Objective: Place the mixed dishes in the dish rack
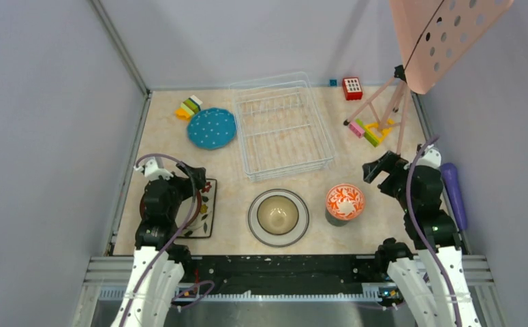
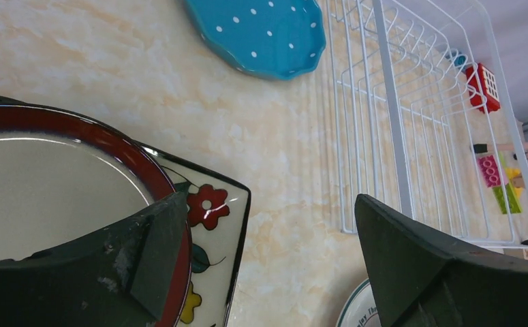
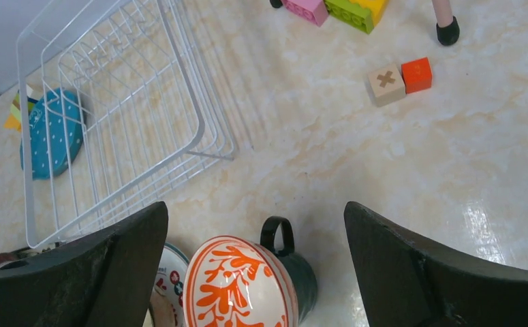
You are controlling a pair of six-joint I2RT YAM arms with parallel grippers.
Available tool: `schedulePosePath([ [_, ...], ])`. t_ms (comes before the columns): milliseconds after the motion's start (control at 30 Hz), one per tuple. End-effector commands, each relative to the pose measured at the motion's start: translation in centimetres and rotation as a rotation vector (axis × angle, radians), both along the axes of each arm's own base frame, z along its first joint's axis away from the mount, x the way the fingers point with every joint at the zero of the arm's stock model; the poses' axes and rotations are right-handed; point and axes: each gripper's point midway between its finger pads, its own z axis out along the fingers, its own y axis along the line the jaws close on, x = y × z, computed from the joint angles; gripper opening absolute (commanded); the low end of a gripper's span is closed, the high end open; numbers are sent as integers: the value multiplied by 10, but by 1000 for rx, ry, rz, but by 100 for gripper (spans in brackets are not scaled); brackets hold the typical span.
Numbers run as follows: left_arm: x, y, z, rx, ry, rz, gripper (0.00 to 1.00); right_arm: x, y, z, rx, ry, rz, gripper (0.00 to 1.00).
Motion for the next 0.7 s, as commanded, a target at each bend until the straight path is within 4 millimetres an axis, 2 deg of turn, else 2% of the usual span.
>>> schedulePosePath([
  [0,-2,-13,8,15,-33,-88,98,-4,2,14,16,-3,2,99],
  [267,-3,-23,-12,27,-56,-160,98,-12,-22,-2,-36,184,-145,99],
  [367,-5,-31,-18,12,-54,-204,98,-16,-1,-11,12,258,-39,97],
  [500,-9,-37,-23,10,-56,-244,96,-23,31,-17,64,311,159,87],
  [600,-10,-38,-21,16,-71,-250,96,-27,35,-19,71,315,184,79],
  [667,-11,-38,-21,16,-82,-255,95,-29,34,-23,67,322,182,77],
])
